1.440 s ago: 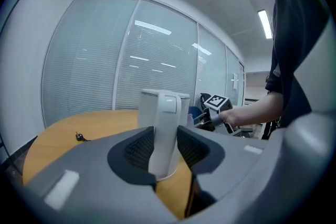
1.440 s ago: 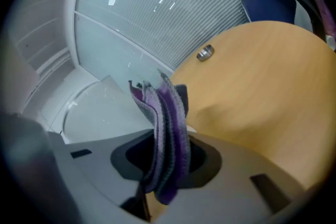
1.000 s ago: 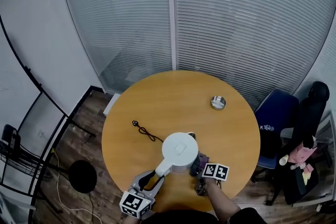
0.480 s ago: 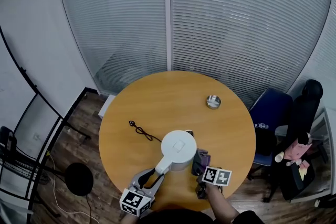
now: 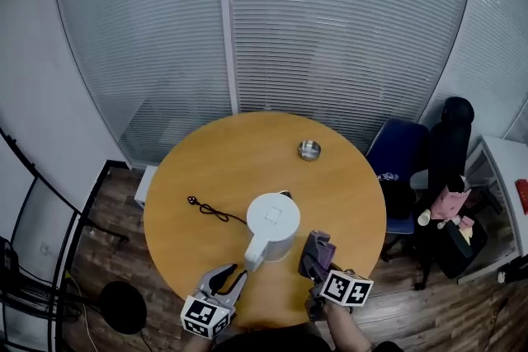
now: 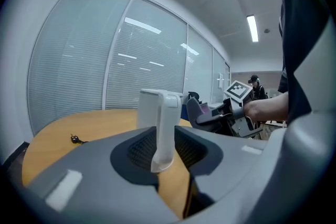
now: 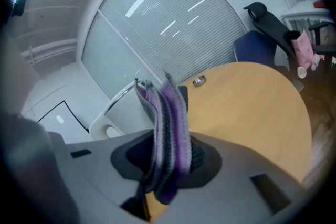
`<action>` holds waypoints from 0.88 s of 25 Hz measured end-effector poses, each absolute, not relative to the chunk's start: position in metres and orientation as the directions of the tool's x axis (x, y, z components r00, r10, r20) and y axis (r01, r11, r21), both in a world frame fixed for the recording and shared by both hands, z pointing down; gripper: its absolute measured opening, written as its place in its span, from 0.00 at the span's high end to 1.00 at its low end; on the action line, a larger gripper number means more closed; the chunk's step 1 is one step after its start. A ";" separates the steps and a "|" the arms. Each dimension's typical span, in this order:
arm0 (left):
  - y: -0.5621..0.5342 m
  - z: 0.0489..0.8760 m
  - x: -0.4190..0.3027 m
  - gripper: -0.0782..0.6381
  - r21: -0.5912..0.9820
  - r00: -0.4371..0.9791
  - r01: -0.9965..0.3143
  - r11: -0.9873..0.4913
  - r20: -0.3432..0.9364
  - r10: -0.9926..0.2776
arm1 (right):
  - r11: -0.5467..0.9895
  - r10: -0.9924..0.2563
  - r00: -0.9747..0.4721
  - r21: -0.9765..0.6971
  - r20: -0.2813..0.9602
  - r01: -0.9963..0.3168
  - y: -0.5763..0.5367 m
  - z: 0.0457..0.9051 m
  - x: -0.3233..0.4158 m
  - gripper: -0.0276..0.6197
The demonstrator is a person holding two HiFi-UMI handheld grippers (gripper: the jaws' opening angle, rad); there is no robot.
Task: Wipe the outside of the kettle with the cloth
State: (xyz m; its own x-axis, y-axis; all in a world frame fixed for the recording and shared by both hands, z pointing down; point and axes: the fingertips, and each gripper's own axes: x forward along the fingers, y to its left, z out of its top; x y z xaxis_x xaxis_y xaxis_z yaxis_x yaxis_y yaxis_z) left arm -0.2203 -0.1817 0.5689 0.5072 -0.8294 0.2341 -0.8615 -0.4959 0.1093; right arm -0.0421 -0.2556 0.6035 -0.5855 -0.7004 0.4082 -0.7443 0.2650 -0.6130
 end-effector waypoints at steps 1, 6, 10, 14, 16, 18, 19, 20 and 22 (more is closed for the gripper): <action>-0.180 0.570 -0.223 0.73 0.111 0.513 -0.858 -0.502 0.231 -0.826 | 0.268 -0.710 -0.578 -0.606 0.401 -0.749 -0.250 0.598 -0.041 0.79; -0.176 0.570 -0.228 0.81 0.118 0.530 -0.848 -0.517 0.223 -0.818 | 0.289 -0.731 -0.562 -0.570 0.387 -0.769 -0.231 0.581 -0.036 0.79; -0.174 0.569 -0.227 0.85 0.125 0.509 -0.861 -0.493 0.227 -0.830 | 0.329 -0.726 -0.571 -0.536 0.384 -0.778 -0.223 0.572 -0.032 0.79; -0.169 0.568 -0.219 0.86 0.114 0.464 -0.886 -0.450 0.237 -0.853 | 0.379 -0.700 -0.603 -0.517 0.384 -0.768 -0.217 0.566 -0.025 0.79; -0.166 0.567 -0.214 0.87 0.118 0.426 -0.905 -0.409 0.242 -0.872 | 0.412 -0.682 -0.621 -0.499 0.386 -0.762 -0.212 0.562 -0.018 0.79; -0.160 0.565 -0.207 0.87 0.124 0.398 -0.917 -0.378 0.243 -0.885 | 0.448 -0.664 -0.639 -0.478 0.387 -0.755 -0.207 0.558 -0.011 0.79; -0.157 0.566 -0.203 0.87 0.123 0.386 -0.922 -0.366 0.245 -0.889 | 0.466 -0.655 -0.649 -0.470 0.386 -0.750 -0.204 0.556 -0.008 0.79; -0.153 0.566 -0.199 0.88 0.122 0.374 -0.927 -0.354 0.248 -0.894 | 0.484 -0.645 -0.660 -0.463 0.384 -0.742 -0.201 0.554 -0.006 0.79; -0.145 0.564 -0.191 0.88 0.121 0.347 -0.937 -0.326 0.250 -0.904 | 0.516 -0.625 -0.681 -0.453 0.382 -0.727 -0.194 0.551 0.000 0.79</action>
